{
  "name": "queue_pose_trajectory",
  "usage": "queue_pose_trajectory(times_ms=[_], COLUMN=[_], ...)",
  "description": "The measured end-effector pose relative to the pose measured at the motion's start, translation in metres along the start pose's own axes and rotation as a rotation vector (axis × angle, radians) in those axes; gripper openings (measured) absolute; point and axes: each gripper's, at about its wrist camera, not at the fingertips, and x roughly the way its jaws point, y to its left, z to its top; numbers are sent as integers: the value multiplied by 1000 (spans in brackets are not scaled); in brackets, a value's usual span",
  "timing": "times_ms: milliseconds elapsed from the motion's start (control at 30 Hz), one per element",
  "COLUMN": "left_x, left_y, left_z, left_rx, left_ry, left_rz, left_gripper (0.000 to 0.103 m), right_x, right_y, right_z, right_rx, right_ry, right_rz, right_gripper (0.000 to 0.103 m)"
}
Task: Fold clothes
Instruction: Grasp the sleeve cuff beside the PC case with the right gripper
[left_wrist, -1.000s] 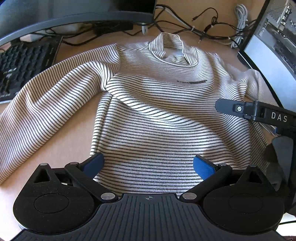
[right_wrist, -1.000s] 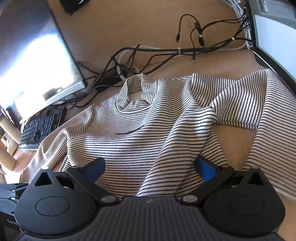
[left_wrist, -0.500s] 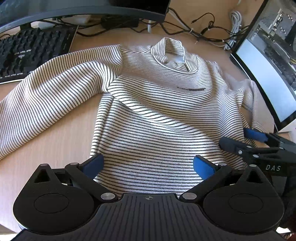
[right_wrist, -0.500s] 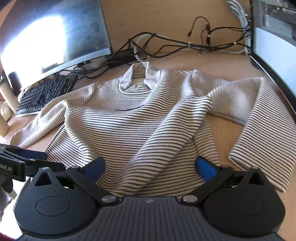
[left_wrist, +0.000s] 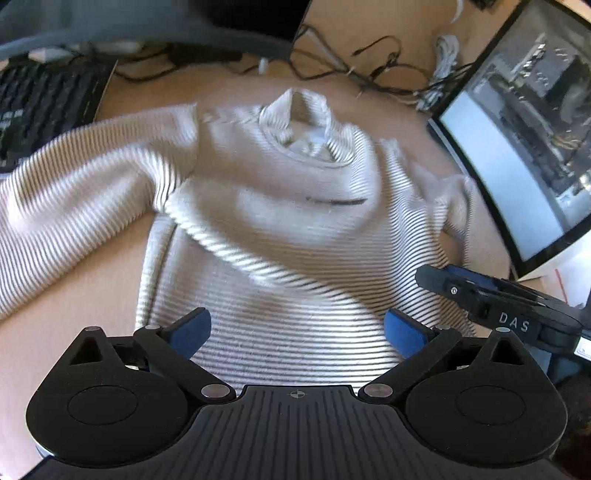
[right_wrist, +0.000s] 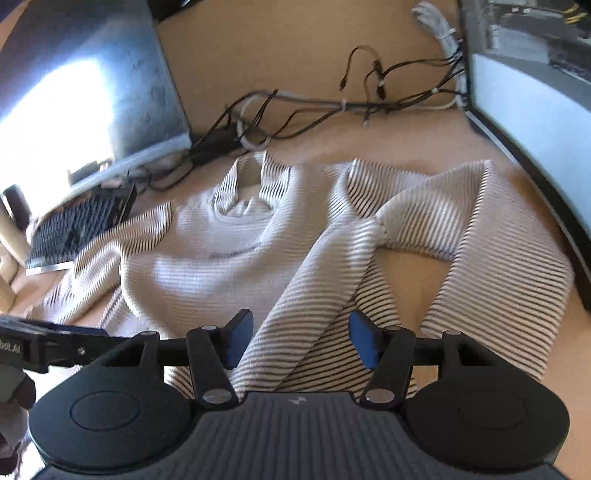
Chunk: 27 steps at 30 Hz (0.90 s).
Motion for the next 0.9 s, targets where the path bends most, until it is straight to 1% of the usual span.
queue_pose_trajectory(times_ms=[33, 100, 200, 367, 500, 633, 767, 900], left_x=[2, 5, 7, 13, 16, 14, 12, 15], left_y=[1, 4, 2, -8, -15, -13, -8, -8], left_z=[-1, -3, -1, 1, -1, -3, 2, 6], left_rx=[-12, -29, -34, -14, 17, 39, 18, 34], left_ry=[3, 2, -2, -15, -14, -15, -20, -31], left_rz=[3, 4, 8, 17, 41, 41, 30, 35], left_gripper=[102, 102, 102, 103, 103, 103, 103, 103], right_x=[5, 6, 9, 14, 7, 0, -3, -5], right_y=[-1, -3, -9, -16, -20, -18, -18, -18], right_z=[-1, 0, 5, 9, 2, -6, -9, -11], right_rx=[-8, -38, -53, -87, -84, -107, -108, -107], right_ry=[7, -7, -5, -10, 0, 8, 16, 20], right_rz=[-3, 7, 13, 13, 33, 26, 22, 15], right_gripper=[59, 59, 59, 59, 59, 63, 63, 63])
